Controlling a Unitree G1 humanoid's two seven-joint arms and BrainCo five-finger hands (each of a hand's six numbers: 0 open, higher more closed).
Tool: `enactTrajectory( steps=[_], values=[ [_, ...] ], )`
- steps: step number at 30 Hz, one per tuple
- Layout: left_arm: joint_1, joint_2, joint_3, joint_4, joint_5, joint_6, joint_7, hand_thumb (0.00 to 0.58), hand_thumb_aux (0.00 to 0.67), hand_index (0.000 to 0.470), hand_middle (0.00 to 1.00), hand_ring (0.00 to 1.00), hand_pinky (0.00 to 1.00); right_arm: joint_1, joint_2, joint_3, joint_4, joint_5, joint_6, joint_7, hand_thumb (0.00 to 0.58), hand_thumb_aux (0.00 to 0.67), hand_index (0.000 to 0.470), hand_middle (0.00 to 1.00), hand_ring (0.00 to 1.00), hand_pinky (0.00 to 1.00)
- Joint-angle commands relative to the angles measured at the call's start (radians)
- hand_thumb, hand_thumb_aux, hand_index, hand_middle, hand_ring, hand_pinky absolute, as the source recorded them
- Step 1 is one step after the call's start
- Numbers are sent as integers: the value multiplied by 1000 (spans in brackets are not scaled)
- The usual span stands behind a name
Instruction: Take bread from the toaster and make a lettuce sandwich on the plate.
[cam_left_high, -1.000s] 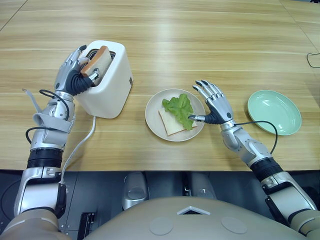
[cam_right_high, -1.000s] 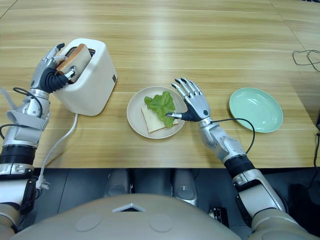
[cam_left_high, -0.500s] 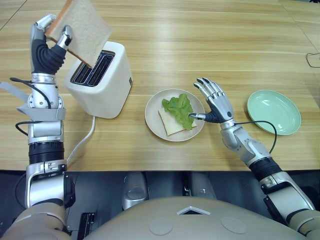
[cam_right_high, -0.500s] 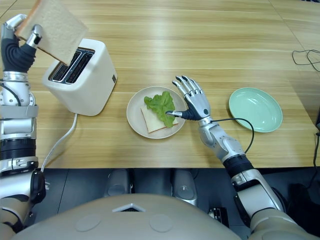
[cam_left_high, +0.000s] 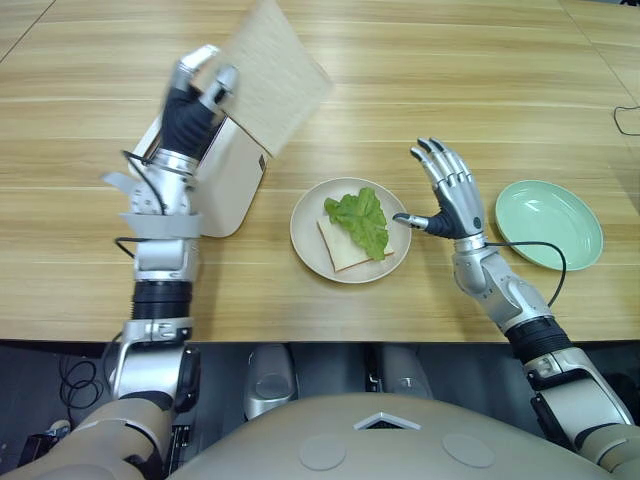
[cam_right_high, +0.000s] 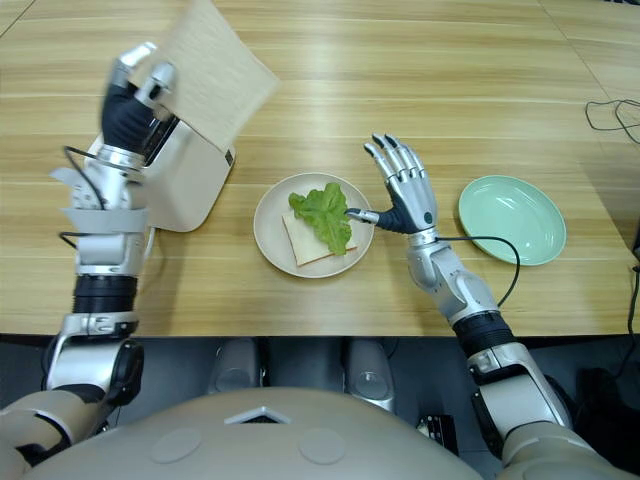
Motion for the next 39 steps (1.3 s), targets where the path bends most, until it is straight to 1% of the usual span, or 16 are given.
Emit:
enactTrajectory(
  steps=[1,5,11,14,19,24,28,34,39],
  values=[
    [19,-45,-69,79,28,23,-52,580,670,460,1000,1000,1000,41,-14,-60,-80,26,0,-10,0,0,0,0,0,0],
    [30,-83,-131,153,88,11,-72,580,670,460,1000,1000,1000,75,-14,-93,-137,26,-1,-14,0,0,0,0,0,0],
    [37,-76,-201,249,128,36,-166,580,670,460,1000,1000,1000,108,-12,-99,-192,27,-18,11,0,0,0,0,0,0],
    [9,-75,-203,331,151,38,-172,580,670,460,1000,1000,1000,128,-6,-69,-224,11,-44,35,0,0,0,0,0,0],
    [-11,-78,-203,411,168,30,-187,580,670,460,1000,1000,1000,150,9,6,-246,-48,-68,81,0,0,0,0,0,0],
    [-8,-87,-205,461,186,9,-187,580,670,460,1000,1000,1000,153,22,88,-209,-111,-77,128,0,0,0,0,0,0],
    [-15,-104,-208,518,199,-4,-188,580,670,460,1000,1000,1000,136,23,179,-137,-205,-51,169,0,0,0,0,0,0],
    [-10,-139,-227,582,219,-23,-198,580,670,460,1000,1000,1000,125,14,214,-92,-243,-19,166,0,0,0,0,0,0],
    [-29,-152,-232,658,249,-47,-163,580,670,460,1000,1000,1000,113,12,246,-24,-250,-2,202,0,0,0,0,0,0]
  ],
)
